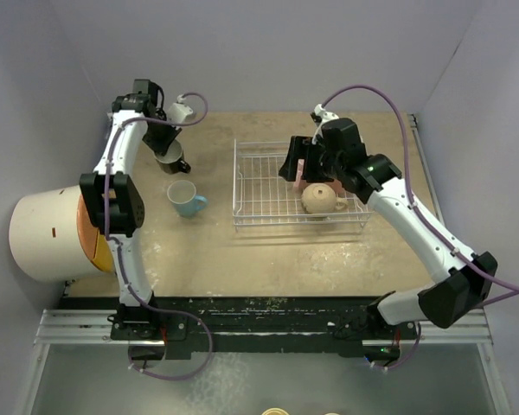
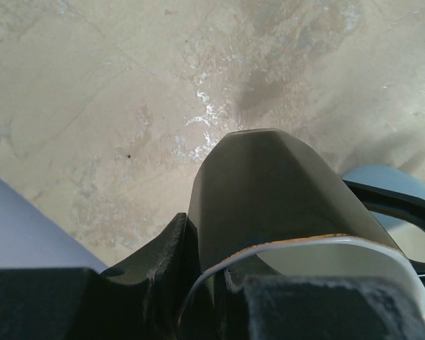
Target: Unload the cups from the dish rack
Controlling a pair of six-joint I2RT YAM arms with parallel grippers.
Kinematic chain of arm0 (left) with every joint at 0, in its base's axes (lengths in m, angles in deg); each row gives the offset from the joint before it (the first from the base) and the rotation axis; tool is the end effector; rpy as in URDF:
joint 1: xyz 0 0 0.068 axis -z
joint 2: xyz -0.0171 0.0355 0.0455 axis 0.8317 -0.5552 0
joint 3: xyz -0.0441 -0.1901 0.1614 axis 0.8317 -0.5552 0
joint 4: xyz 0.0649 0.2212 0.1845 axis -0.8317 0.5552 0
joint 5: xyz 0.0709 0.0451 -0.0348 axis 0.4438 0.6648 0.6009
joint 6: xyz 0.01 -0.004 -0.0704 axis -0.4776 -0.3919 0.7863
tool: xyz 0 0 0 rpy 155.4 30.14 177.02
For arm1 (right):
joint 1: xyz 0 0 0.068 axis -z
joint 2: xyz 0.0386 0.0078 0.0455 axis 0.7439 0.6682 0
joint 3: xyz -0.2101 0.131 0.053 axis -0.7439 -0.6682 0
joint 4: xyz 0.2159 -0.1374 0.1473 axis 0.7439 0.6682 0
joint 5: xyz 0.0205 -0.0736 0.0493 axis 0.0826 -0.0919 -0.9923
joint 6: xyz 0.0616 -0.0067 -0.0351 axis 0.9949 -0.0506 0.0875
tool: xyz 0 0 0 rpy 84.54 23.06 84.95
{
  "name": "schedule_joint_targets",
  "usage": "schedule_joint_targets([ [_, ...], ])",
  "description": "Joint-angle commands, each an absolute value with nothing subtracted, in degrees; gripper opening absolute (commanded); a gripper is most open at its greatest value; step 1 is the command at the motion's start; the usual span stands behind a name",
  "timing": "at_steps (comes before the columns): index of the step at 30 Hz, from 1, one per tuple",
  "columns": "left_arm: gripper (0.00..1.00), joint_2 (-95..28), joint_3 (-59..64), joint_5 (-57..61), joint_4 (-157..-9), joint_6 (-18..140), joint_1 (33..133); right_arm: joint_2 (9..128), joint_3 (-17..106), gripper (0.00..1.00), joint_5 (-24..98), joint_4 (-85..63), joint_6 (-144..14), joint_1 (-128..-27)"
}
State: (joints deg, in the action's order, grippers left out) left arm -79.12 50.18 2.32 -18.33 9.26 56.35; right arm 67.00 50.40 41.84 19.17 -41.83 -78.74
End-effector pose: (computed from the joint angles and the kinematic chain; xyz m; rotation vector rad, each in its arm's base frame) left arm 0.4844 -0.0089 0.2600 0.9493 2.4883 0.0360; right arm 0.3169 0.1917 0.3603 -0.0462 2.1470 0.6936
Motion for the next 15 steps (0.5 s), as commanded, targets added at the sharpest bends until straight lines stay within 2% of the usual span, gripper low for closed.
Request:
schedule_joint_targets([
  [1, 0.00, -82.64, 60.47, 3.83, -15.27, 11.47, 56.67, 67.48, 52.55, 0.81, 47.58, 20.03, -44.90, -78.43],
  [15, 0.00, -89.86, 59.38, 1.13, -19.89, 10.38, 57.04, 77.20, 55.20, 0.84, 55.25, 17.33, -57.57, -76.82],
])
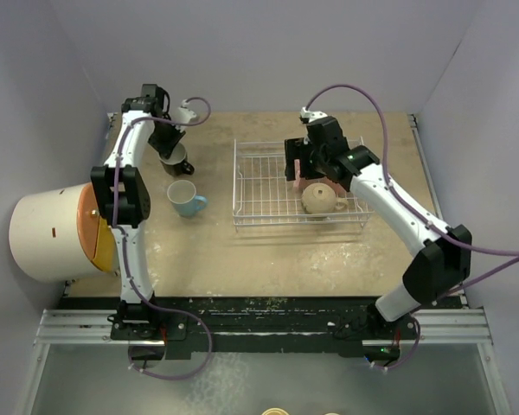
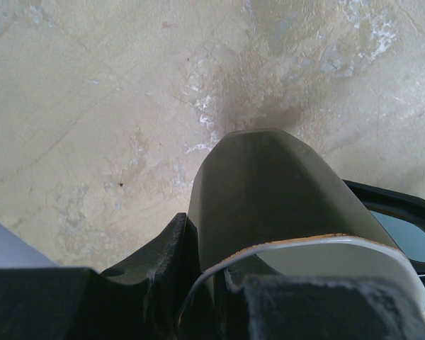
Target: Unload the cups from the dish rack
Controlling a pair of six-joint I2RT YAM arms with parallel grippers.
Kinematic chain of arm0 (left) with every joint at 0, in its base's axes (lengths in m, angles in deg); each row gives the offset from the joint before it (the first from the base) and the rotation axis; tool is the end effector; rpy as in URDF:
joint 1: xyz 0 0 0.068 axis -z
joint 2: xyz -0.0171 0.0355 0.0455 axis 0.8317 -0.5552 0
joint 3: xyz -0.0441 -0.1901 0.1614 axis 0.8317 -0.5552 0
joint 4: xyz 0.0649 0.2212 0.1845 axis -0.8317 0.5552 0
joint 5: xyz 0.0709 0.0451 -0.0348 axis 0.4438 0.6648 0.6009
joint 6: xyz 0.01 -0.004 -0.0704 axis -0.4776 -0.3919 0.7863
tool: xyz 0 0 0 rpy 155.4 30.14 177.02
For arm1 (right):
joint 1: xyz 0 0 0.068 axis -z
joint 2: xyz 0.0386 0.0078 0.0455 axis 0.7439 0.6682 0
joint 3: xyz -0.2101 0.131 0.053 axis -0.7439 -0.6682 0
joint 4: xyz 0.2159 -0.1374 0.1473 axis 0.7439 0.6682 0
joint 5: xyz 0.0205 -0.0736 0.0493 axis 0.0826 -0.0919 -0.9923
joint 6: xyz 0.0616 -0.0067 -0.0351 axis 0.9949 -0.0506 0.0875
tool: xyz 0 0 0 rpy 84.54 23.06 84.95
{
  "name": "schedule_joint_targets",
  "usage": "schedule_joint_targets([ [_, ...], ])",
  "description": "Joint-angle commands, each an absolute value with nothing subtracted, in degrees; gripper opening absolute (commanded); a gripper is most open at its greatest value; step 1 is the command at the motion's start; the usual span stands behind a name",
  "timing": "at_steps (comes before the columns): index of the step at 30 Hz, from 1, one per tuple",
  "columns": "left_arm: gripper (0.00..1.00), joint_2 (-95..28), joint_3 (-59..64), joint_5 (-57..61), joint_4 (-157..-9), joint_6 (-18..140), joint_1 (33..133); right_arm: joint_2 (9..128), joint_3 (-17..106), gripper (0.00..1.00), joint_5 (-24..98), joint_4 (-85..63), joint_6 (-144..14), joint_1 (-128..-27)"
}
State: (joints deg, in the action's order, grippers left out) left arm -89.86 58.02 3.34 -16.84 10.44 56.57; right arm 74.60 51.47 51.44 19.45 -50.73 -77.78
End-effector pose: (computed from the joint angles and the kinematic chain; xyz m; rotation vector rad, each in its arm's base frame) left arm 0.5145 -0.0098 0.2146 0.9438 2.5731 0.0160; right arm 0.3507 0.1925 0.3187 -0.1006 2.2085 0.3756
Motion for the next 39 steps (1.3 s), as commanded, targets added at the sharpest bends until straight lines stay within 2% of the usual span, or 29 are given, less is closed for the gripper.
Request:
schedule_joint_targets([
  [1, 0.01, -90.10, 59.37, 1.19, -20.29, 9.99, 57.14, 78.31, 55.42, 0.84, 55.07, 17.06, -58.48, -76.48],
  [3, 0.05, -90.68, 59.37, 1.37, -21.12, 9.56, 57.15, 80.28, 55.80, 0.84, 54.23, 16.48, -59.18, -75.67],
  [7, 0.04, -92.33, 59.36, 1.06, -21.89, 9.63, 57.15, 83.91, 56.12, 0.83, 54.91, 16.59, -56.30, -75.48],
  [13, 0.03, -93.87, 57.80, 0.30, -23.16, 9.95, 57.15, 87.04, 56.52, 0.80, 64.92, 15.94, -50.85, -76.78],
  [15, 0.07, -93.76, 57.21, 0.00, -23.85, 10.05, 57.07, 88.36, 57.75, 0.77, 67.10, 17.62, -49.22, -76.97],
  [17, 0.33, -93.11, 57.17, 0.44, -24.64, 10.32, 56.97, 89.11, 58.17, 0.74, 68.51, 17.97, -48.42, -77.41],
  [19, 0.65, -91.34, 56.98, 0.45, -25.71, 10.65, 56.78, 89.56, 58.10, 0.72, 69.66, 17.66, -47.80, -78.24],
  [20, 0.77, -90.02, 56.84, 0.06, -26.24, 10.94, 56.58, 89.91, 58.02, 0.70, 69.95, 17.39, -47.45, -78.62],
  [23, 0.82, -85.25, 57.11, -1.59, -26.47, 11.51, 56.16, 91.37, 58.30, 0.68, 71.78, 17.24, -46.36, -80.01],
  [24, 0.94, -83.56, 56.92, -2.13, -26.35, 11.54, 56.06, 92.07, 58.54, 0.67, 72.75, 17.64, -45.59, -80.44],
  [25, 0.98, -81.59, 56.58, -2.45, -26.51, 11.53, 55.92, 92.92, 58.88, 0.66, 73.56, 17.99, -44.72, -80.88],
  [31, 0.99, -70.91, 52.96, -4.57, -26.68, 11.83, 55.14, 96.34, 60.73, 0.54, 75.57, 17.66, -42.74, -82.00],
  [36, 0.99, -62.99, 47.77, -9.38, -26.23, 12.38, 55.11, 98.22, 61.24, 0.30, 76.34, 19.00, -42.08, -81.99],
  [39, 0.99, -58.74, 43.67, -13.92, -25.97, 12.46, 55.13, 97.06, 60.97, 0.12, 76.61, 18.57, -42.47, -82.16],
])
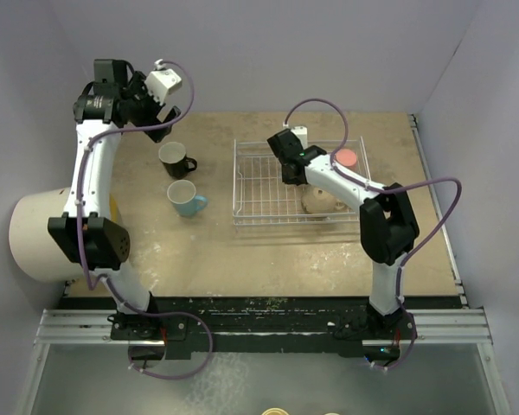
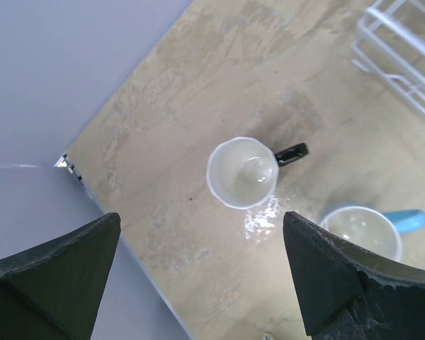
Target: Unload the cups from the dish rack
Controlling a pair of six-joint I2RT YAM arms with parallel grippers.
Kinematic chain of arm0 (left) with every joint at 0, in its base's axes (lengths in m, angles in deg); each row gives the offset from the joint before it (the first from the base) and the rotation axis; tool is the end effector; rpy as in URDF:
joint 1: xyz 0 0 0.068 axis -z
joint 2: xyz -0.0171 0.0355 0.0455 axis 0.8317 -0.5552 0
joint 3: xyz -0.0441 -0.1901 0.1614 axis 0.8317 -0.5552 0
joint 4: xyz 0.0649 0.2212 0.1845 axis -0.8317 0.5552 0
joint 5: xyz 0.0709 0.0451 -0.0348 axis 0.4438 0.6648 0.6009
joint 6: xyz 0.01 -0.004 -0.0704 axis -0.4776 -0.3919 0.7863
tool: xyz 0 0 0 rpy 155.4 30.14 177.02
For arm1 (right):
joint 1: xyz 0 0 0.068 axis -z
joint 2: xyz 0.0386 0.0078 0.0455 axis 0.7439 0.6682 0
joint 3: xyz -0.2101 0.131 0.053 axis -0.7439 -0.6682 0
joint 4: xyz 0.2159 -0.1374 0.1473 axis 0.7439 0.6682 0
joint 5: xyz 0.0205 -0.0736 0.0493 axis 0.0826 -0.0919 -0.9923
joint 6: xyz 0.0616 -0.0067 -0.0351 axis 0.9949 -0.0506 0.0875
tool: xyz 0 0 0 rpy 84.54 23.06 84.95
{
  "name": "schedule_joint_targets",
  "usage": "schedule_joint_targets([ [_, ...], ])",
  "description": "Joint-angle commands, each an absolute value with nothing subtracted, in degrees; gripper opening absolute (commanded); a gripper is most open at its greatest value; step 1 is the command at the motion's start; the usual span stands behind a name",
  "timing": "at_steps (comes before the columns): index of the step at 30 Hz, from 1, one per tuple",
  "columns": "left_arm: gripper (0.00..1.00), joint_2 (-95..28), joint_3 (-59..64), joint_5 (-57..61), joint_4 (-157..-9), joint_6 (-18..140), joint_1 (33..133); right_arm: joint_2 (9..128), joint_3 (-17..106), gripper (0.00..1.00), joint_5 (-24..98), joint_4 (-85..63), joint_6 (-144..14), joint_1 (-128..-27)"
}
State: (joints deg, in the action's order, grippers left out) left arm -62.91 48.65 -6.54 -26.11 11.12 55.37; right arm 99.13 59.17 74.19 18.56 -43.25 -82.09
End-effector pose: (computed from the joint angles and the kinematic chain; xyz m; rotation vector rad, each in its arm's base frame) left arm 0.4373 -0.0102 0.3885 0.8576 2.0835 0.0244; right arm 0.4068 0.2401 0.1967 0.1021 2.3211 -0.0948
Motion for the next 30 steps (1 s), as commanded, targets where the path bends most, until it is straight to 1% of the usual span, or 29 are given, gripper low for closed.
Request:
schedule_joint_targets([
  [1, 0.99, -57.13, 41.55, -15.68, -26.03, 12.06, 55.13, 96.43, 61.12, 0.03, 76.65, 18.78, -42.62, -82.31],
  [2, 0.99, -54.72, 39.23, -17.23, -26.74, 11.73, 55.13, 95.62, 61.12, 0.00, 76.79, 18.84, -42.87, -82.43],
  [6, 0.99, -45.90, 26.15, -24.28, -30.13, 8.20, 55.13, 90.06, 60.55, 0.00, 75.41, 18.08, -45.21, -83.61],
  [10, 0.99, -35.35, 14.76, -30.06, -32.65, 1.43, 55.25, 83.96, 59.55, 0.00, 68.71, 17.05, -47.33, -84.81],
  [13, 0.99, -28.30, 8.26, -33.20, -34.46, -3.88, 55.49, 79.48, 58.89, 0.00, 58.22, 16.31, -46.38, -84.99],
  [15, 0.99, -23.75, 4.38, -33.30, -37.23, -6.29, 56.26, 76.49, 57.86, 0.00, 48.74, 14.17, -44.19, -85.01],
  [17, 0.99, -19.96, 1.00, -32.84, -38.10, -12.02, 57.46, 73.24, 55.77, 0.00, 36.97, 9.97, -40.89, -84.99],
  [21, 0.99, -13.81, -4.73, -32.80, -44.75, -16.10, 58.33, 69.05, 50.57, 0.00, 21.05, -1.27, -30.55, -85.25],
  [25, 0.99, -10.26, -5.75, -37.02, -47.46, -17.97, 59.00, 65.86, 42.05, 0.00, 12.48, -17.55, -18.03, -86.39],
  [30, 1.00, -5.89, -8.89, -38.74, -49.91, -22.59, 60.51, 64.68, 33.26, 0.00, 7.88, -37.26, -3.34, -87.82],
])
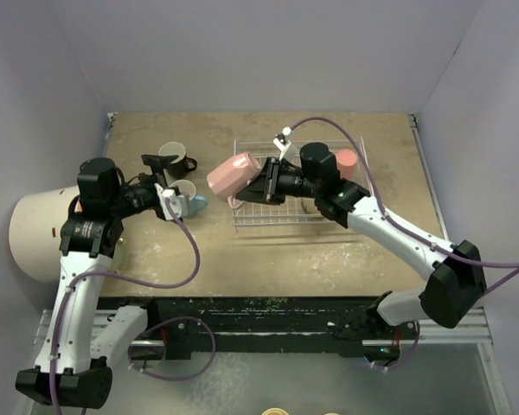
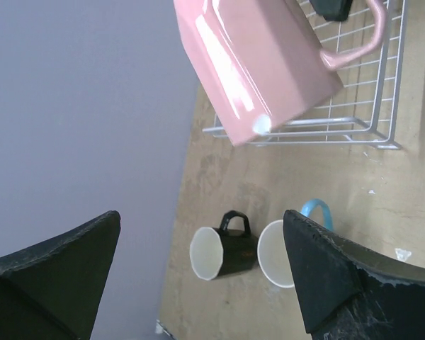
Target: Unload the cups from the dish rack
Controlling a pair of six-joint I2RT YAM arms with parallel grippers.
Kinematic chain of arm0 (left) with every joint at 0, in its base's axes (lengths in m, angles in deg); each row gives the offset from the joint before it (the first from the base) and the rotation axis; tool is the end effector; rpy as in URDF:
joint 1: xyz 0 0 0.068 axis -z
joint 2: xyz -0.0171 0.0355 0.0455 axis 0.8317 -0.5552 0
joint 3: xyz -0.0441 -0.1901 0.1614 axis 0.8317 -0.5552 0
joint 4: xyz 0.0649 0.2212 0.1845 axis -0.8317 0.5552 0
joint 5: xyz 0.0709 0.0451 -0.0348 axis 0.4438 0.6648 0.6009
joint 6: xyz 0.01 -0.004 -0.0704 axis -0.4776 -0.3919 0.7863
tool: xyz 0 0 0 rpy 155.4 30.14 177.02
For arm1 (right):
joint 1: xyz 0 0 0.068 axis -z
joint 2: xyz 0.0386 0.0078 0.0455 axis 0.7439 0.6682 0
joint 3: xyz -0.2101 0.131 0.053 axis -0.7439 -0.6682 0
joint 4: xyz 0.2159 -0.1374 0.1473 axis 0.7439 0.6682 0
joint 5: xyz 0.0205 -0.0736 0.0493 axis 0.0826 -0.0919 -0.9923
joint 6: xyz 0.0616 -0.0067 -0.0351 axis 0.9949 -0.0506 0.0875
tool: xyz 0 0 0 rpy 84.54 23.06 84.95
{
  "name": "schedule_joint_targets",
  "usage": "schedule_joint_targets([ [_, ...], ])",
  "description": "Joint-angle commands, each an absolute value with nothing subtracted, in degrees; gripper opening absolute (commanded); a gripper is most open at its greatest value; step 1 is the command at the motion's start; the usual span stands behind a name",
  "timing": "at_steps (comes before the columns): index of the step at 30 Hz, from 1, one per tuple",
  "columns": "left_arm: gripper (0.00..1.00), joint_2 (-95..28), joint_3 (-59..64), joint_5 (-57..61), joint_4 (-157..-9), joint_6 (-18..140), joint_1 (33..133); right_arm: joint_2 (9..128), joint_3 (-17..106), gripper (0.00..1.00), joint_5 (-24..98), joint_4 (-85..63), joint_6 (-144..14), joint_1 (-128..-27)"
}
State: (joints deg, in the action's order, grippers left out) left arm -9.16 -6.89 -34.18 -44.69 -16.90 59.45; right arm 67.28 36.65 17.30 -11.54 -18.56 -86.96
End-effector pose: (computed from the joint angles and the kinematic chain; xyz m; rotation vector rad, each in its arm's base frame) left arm 0.2307 -0.0540 0.3705 1.4187 1.2184 -0.0250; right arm 0.2844 0.2643 0.3283 -0.1452 2.0475 1.5183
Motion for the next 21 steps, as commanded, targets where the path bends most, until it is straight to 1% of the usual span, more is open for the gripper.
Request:
schedule_joint_targets([
  [1, 0.99, -5.34, -9.35, -38.89, -50.25, -23.34, 60.57, 64.87, 31.96, 0.00, 7.26, -41.24, -0.58, -88.06],
  [5, 0.97, -3.75, -10.27, -40.09, -50.74, -25.88, 60.83, 67.12, 28.38, 0.00, 5.83, -55.98, 9.22, -90.09],
  [7, 0.96, -3.37, -10.46, -40.52, -50.76, -26.77, 60.93, 69.01, 28.10, 0.00, 5.97, -60.82, 12.45, -91.71],
  [11, 0.95, -3.00, -10.52, -40.47, -47.58, -30.32, 61.11, 71.23, 28.89, 0.00, 6.97, -63.30, 13.76, -94.24],
  [15, 0.92, -1.70, -11.22, -40.58, -49.97, -28.77, 61.11, 72.75, 29.15, 0.00, 7.46, -65.03, 15.21, -95.68],
  [17, 0.87, -1.53, -11.32, -40.74, -50.67, -28.09, 61.11, 73.17, 29.33, 0.00, 7.55, -66.06, 15.96, -96.30],
  [18, 0.83, -1.50, -11.27, -40.85, -50.76, -28.09, 61.11, 73.33, 29.42, 0.00, 7.64, -66.55, 16.33, -96.58],
  [21, 0.63, -1.25, -11.37, -41.70, -51.07, -28.31, 61.11, 73.91, 29.60, 0.00, 8.03, -68.14, 17.65, -97.66],
])
